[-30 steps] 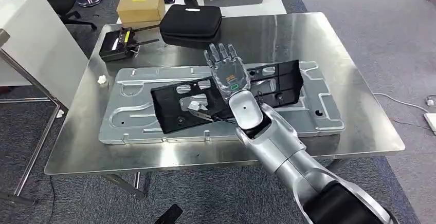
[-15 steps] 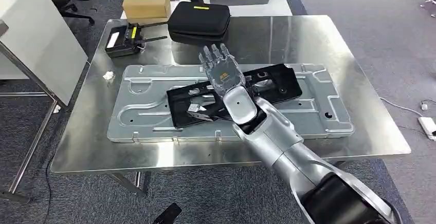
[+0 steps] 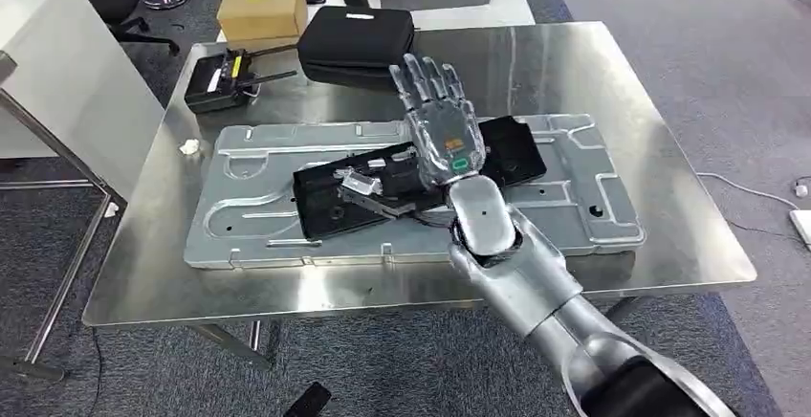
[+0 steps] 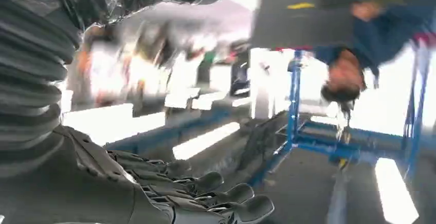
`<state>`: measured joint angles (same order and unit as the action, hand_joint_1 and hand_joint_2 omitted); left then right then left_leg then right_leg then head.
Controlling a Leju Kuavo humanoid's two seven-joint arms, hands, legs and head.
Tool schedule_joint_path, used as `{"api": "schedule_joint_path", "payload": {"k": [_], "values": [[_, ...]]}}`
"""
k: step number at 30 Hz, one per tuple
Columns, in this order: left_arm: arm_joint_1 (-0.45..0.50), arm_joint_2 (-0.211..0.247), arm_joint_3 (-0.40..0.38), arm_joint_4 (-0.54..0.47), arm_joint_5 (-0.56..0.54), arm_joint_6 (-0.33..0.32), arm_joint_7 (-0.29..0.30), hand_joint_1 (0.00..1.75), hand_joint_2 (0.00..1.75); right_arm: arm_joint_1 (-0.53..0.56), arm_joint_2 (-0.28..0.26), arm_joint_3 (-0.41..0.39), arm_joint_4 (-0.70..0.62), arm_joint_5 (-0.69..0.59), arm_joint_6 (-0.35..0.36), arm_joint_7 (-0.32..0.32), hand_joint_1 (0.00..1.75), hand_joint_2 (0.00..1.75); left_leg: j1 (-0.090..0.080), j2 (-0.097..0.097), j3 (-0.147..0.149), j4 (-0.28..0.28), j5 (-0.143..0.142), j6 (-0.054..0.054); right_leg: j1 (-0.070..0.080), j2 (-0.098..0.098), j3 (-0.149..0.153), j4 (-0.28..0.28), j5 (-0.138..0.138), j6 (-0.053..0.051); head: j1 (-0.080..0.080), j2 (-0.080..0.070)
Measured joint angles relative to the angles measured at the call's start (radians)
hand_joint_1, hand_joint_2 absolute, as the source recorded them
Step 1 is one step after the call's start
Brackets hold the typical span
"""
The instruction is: Take the parts from the cabinet and place them on the table.
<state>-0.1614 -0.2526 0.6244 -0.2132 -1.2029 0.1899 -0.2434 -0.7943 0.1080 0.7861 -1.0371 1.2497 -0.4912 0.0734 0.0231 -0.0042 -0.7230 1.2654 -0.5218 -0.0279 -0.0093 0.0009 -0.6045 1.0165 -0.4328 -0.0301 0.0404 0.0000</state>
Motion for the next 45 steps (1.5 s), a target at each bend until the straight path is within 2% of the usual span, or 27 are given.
{"api": "schedule_joint_path", "payload": {"k": [1, 2, 3, 6, 9, 12, 13, 14, 15, 17, 18, 19, 22, 23, 25, 27, 28, 29, 31, 33, 34, 38, 39, 41, 43, 44, 45], "values": [[0.005, 0.002, 0.005, 0.000, 0.010, 0.010, -0.004, 0.00, 0.00, 0.056, -0.012, -0.034, -0.063, -0.083, -0.060, -0.051, 0.00, 1.75, 0.001, 0.000, 0.042, -0.080, 0.044, 0.000, -0.002, 0.000, 0.003, 0.003, -0.004, 0.004, 0.000, 0.000], [0.010, 0.004, 0.012, 0.000, 0.021, 0.024, -0.011, 0.00, 0.00, 0.117, -0.029, -0.074, -0.134, -0.174, -0.117, -0.111, 0.00, 0.00, 0.003, 0.000, 0.091, -0.178, 0.088, 0.001, -0.003, 0.000, 0.005, 0.009, -0.011, 0.010, 0.000, 0.000], [0.016, 0.005, 0.019, 0.000, 0.031, 0.036, -0.016, 0.00, 0.00, 0.181, -0.045, -0.105, -0.196, -0.249, -0.156, -0.165, 0.00, 0.00, 0.003, -0.003, 0.117, -0.225, 0.075, 0.003, -0.001, -0.002, 0.005, 0.014, -0.017, 0.017, 0.001, 0.000], [0.033, 0.010, 0.039, 0.000, 0.055, 0.072, -0.034, 0.00, 0.00, 0.383, -0.077, -0.213, -0.395, -0.468, -0.204, -0.365, 0.00, 0.00, -0.004, -0.006, 0.123, -0.234, 0.070, 0.027, 0.006, -0.003, 0.005, 0.014, -0.020, 0.031, 0.002, 0.000], [0.038, 0.013, 0.050, 0.000, 0.064, 0.090, -0.046, 0.00, 0.00, 0.541, -0.085, -0.282, -0.539, -0.572, -0.206, -0.462, 0.00, 0.00, 0.000, -0.003, 0.130, -0.245, 0.076, 0.049, -0.002, -0.001, -0.003, 0.039, -0.047, 0.048, 0.003, 0.000], [0.039, 0.014, 0.067, 0.000, 0.074, 0.100, -0.046, 0.00, 0.00, 0.644, -0.089, -0.331, -0.621, -0.622, -0.206, -0.501, 0.00, 0.00, -0.003, 0.001, 0.129, -0.245, 0.077, 0.060, -0.004, -0.001, -0.103, 0.259, -0.163, 0.057, 0.003, 0.000], [0.041, 0.015, 0.071, 0.000, 0.081, 0.106, -0.045, 0.00, 0.00, 0.678, -0.089, -0.346, -0.642, -0.635, -0.206, -0.515, 0.00, 0.00, -0.003, 0.001, 0.128, -0.245, 0.077, 0.060, -0.004, -0.001, -0.129, 0.315, -0.180, 0.058, 0.003, 0.000], [0.044, 0.017, 0.075, 0.000, 0.082, 0.109, -0.044, 0.00, 0.00, 0.710, -0.089, -0.360, -0.660, -0.645, -0.206, -0.525, 0.00, 0.00, -0.004, 0.001, 0.129, -0.244, 0.077, 0.060, -0.004, -0.001, -0.133, 0.326, -0.172, 0.057, 0.002, 0.000], [0.046, 0.018, 0.078, 0.000, 0.083, 0.113, -0.044, 0.00, 0.00, 0.735, -0.089, -0.370, -0.673, -0.654, -0.206, -0.535, 0.00, 0.00, -0.004, 0.001, 0.129, -0.244, 0.077, 0.060, -0.004, -0.001, -0.112, 0.286, -0.143, 0.055, 0.003, 0.000], [0.047, 0.019, 0.089, 0.000, 0.088, 0.118, -0.044, 0.00, 0.00, 0.769, -0.089, -0.389, -0.701, -0.671, -0.206, -0.554, 0.00, 0.00, -0.004, 0.000, 0.130, -0.243, 0.077, 0.059, -0.003, -0.001, -0.014, 0.104, -0.059, 0.046, 0.003, 0.000], [0.046, 0.019, 0.091, 0.000, 0.092, 0.121, -0.044, 0.00, 0.00, 0.784, -0.089, -0.397, -0.715, -0.680, -0.206, -0.564, 0.00, 0.00, -0.004, 0.000, 0.130, -0.242, 0.077, 0.057, -0.003, -0.001, 0.029, 0.025, -0.045, 0.041, 0.003, 0.000], [0.047, 0.020, 0.093, 0.000, 0.095, 0.123, -0.044, 0.00, 0.00, 0.798, -0.089, -0.403, -0.725, -0.687, -0.205, -0.570, 0.00, 0.00, -0.011, -0.001, 0.129, -0.241, 0.077, 0.049, 0.007, -0.001, 0.030, 0.017, -0.045, 0.039, 0.002, 0.000], [0.050, 0.022, 0.102, 0.000, 0.100, 0.126, -0.045, 0.00, 0.00, 0.840, -0.089, -0.418, -0.751, -0.693, -0.206, -0.586, 0.00, 0.00, -0.009, -0.001, 0.131, -0.248, 0.086, 0.033, 0.009, 0.002, 0.025, 0.017, -0.038, 0.026, 0.002, 0.000], [0.052, 0.024, 0.105, 0.000, 0.102, 0.126, -0.045, 0.00, 0.00, 0.849, -0.089, -0.420, -0.757, -0.693, -0.205, -0.588, 0.00, 0.00, -0.013, -0.002, 0.129, -0.247, 0.089, 0.026, 0.000, 0.002, 0.024, 0.006, -0.028, 0.015, 0.002, 0.000], [0.053, 0.027, 0.113, 0.000, 0.105, 0.127, -0.047, 0.00, 0.00, 0.860, -0.086, -0.424, -0.768, -0.700, -0.206, -0.595, 0.00, 0.00, -0.010, 0.000, 0.107, -0.188, 0.018, 0.020, -0.003, -0.003, 0.021, 0.000, -0.015, 0.000, -0.002, 0.000], [0.054, 0.031, 0.117, 0.000, 0.112, 0.129, -0.049, 0.00, 0.00, 0.876, -0.086, -0.427, -0.775, -0.707, -0.205, -0.603, 0.00, 0.00, -0.009, 0.000, 0.053, -0.029, -0.079, 0.013, 0.000, -0.005, 0.006, 0.003, -0.006, -0.006, -0.002, 0.000], [0.055, 0.031, 0.118, 0.000, 0.113, 0.129, -0.050, 0.00, 0.00, 0.884, -0.086, -0.430, -0.776, -0.710, -0.205, -0.605, 0.00, 0.00, -0.009, 0.000, 0.032, 0.038, -0.109, 0.012, 0.002, -0.006, -0.004, 0.006, -0.001, -0.007, -0.002, 0.000], [0.057, 0.032, 0.120, 0.000, 0.114, 0.129, -0.050, 0.00, 0.00, 0.889, -0.086, -0.431, -0.776, -0.711, -0.204, -0.606, 0.00, 0.00, -0.009, 0.000, 0.033, 0.060, -0.113, 0.012, 0.003, -0.006, -0.012, 0.008, 0.003, -0.006, -0.002, 0.000], [0.059, 0.035, 0.122, 0.000, 0.114, 0.129, -0.050, 0.00, 0.00, 0.900, -0.086, -0.433, -0.780, -0.715, -0.203, -0.610, 0.00, 0.00, -0.009, 0.000, 0.106, -0.038, -0.067, 0.016, 0.004, -0.006, -0.027, 0.014, 0.013, -0.004, -0.002, 0.000], [0.056, 0.039, 0.122, 0.000, 0.114, 0.129, -0.050, 0.00, 0.00, 0.906, -0.083, -0.433, -0.787, -0.723, -0.204, -0.617, 0.00, 0.00, -0.011, -0.001, 0.234, -0.236, -0.011, 0.029, 0.005, -0.003, -0.037, 0.020, 0.023, 0.002, -0.002, 0.000], [0.053, 0.042, 0.122, 0.000, 0.115, 0.129, -0.050, 0.00, 0.00, 0.909, -0.081, -0.434, -0.792, -0.729, -0.204, -0.619, 0.00, 0.00, -0.019, -0.001, 0.242, -0.261, -0.019, 0.032, 0.010, -0.003, -0.040, 0.021, 0.028, 0.009, -0.002, 0.000], [0.058, 0.045, 0.131, 0.000, 0.119, 0.133, -0.052, 0.00, 0.00, 0.926, -0.078, -0.439, -0.802, -0.746, -0.205, -0.622, 0.00, 0.00, -0.019, -0.002, 0.227, -0.268, 0.013, 0.052, 0.008, -0.003, -0.041, 0.014, 0.053, 0.035, -0.001, 0.000], [0.057, 0.045, 0.133, 0.000, 0.120, 0.134, -0.053, 0.00, 0.00, 0.931, -0.078, -0.444, -0.804, -0.748, -0.205, -0.622, 0.00, 0.00, -0.013, 0.007, 0.220, -0.273, 0.029, 0.058, 0.002, 0.001, -0.047, 0.026, 0.036, 0.038, -0.002, 0.000], [0.056, 0.047, 0.137, 0.000, 0.121, 0.137, -0.053, 0.00, 0.00, 0.942, -0.078, -0.455, -0.807, -0.759, -0.205, -0.624, 0.00, 0.00, -0.013, 0.009, 0.199, -0.273, 0.047, 0.074, 0.000, 0.000, -0.082, 0.116, -0.080, 0.045, 0.000, 0.000], [0.059, 0.047, 0.140, 0.000, 0.123, 0.138, -0.053, 0.00, 0.00, 0.954, -0.078, -0.466, -0.808, -0.768, -0.205, -0.625, 0.00, 0.00, -0.013, 0.012, 0.172, -0.270, 0.066, 0.073, -0.005, 0.000, -0.118, 0.265, -0.174, 0.055, 0.000, 0.000], [0.061, 0.048, 0.140, 0.000, 0.124, 0.139, -0.053, 0.00, 0.00, 0.961, -0.078, -0.471, -0.808, -0.773, -0.205, -0.628, 0.00, 0.00, -0.013, 0.013, 0.157, -0.268, 0.076, 0.071, -0.006, 0.000, -0.121, 0.312, -0.180, 0.059, 0.001, 0.000], [0.063, 0.048, 0.142, 0.000, 0.125, 0.139, -0.053, 0.00, 0.00, 0.967, -0.078, -0.477, -0.808, -0.778, -0.205, -0.631, 0.00, 0.00, -0.013, 0.013, 0.143, -0.265, 0.084, 0.068, -0.009, -0.001, -0.101, 0.311, -0.160, 0.062, 0.000, 0.000]]}}
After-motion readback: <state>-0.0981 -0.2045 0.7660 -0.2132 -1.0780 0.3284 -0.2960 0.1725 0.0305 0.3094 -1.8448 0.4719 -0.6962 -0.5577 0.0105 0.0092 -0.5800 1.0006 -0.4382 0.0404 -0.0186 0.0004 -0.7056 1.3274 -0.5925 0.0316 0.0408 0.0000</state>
